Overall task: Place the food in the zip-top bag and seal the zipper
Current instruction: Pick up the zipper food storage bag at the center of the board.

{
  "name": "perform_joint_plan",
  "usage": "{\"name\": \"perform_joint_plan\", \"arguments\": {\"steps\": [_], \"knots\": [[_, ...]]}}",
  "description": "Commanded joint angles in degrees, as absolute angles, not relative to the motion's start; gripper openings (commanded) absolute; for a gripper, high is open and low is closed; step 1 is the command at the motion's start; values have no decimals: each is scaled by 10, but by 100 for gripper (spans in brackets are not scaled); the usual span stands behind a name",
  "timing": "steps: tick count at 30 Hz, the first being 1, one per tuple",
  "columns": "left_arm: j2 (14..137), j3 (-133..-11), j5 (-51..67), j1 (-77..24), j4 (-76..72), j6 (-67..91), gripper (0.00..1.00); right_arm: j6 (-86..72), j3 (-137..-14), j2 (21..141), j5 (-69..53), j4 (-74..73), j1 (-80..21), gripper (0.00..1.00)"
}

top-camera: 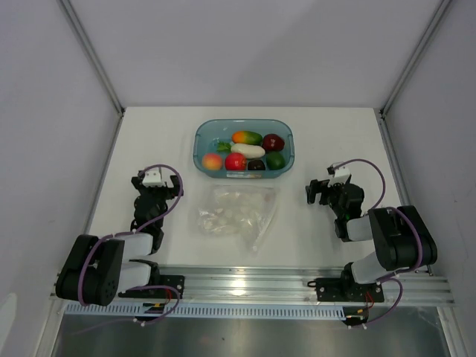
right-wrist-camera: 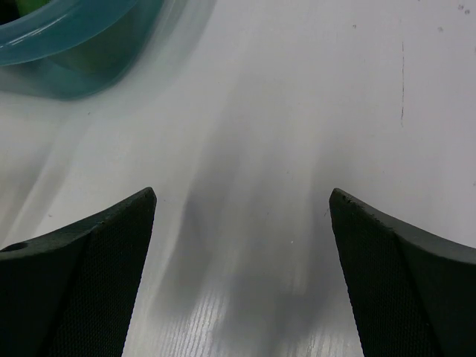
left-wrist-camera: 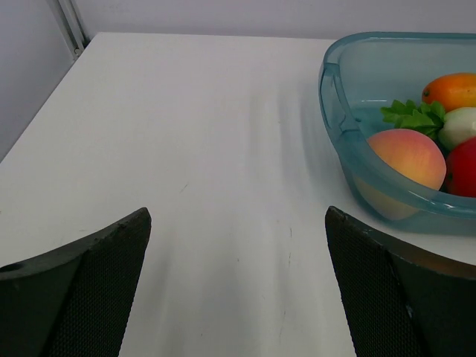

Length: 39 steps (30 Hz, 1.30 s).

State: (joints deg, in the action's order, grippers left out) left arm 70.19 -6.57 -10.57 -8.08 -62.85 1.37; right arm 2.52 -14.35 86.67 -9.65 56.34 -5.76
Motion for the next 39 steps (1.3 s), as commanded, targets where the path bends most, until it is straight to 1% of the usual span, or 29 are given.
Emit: {"name": "perform_joint_plan", "arguments": {"steps": [1, 12, 13, 15, 16, 17, 18, 20, 21, 22, 23, 24, 26, 27, 29, 31, 32, 33, 35, 36, 37, 38, 39], "knots": [[700, -83, -114, -76, -658, -4, 99, 40, -154, 863, -89, 610, -55, 99], [700, -82, -114, -76, -658, -5, 99, 40, -155, 864, -84, 607, -55, 99], [700, -83, -114, -76, -659, -5, 99, 31, -156, 862, -58, 611, -59, 99], [700, -82, -114, -76, -659, -5, 100, 17, -149, 845, 43, 615, -77, 99], [700, -82, -114, -76, -659, -5, 99, 12, -141, 825, 61, 593, -96, 99], [700, -83, -114, -76, -659, -5, 99, 20, -140, 774, 80, 575, -110, 99], [700, -82, -114, -76, -659, -4, 99, 21, -148, 745, 144, 476, -142, 99], [700, -83, -113, -76, -658, -4, 100, 3, -218, 697, 178, 336, -158, 100], [700, -83, -113, -76, -659, -4, 99, -10, -241, 670, 194, 243, -163, 99], [700, -82, -113, -76, -658, -4, 99, -29, -283, 658, 237, 203, -173, 99], [700, -83, -113, -76, -657, -5, 100, -102, -303, 648, 256, 159, -175, 99], [700, -83, -113, -76, -657, -4, 99, -133, -322, 623, 265, 66, -174, 99], [700, -81, -114, -76, -661, -5, 99, -184, -374, 596, 202, 0, -174, 99], [700, -80, -113, -76, -663, -5, 100, -190, -392, 582, 165, -66, -174, 99], [698, -74, -89, -83, -669, -15, 99, -200, -435, 544, 82, -122, -173, 99], [671, -71, -60, -84, -664, -31, 99, -260, -439, 511, 56, -171, -168, 99], [650, -77, -82, -86, -647, -29, 100, -279, -434, 501, 39, -189, -164, 99], [623, -84, -90, -90, -561, -26, 99, -293, -432, 493, 37, -211, -164, 99], [565, -137, -104, -98, -456, -11, 99, -306, -436, 486, 10, -235, -167, 99], [556, -155, -121, -101, -400, 41, 100, -320, -442, 484, -38, -255, -161, 99], [550, -176, -140, -105, -267, 70, 100, -337, -446, 483, -48, -266, -160, 99], [548, -249, -191, -112, -191, 133, 99, -360, -453, 483, -54, -299, -160, 99], [548, -273, -215, -114, -120, 164, 100, -372, -465, 484, -97, -309, -156, 99]]}}
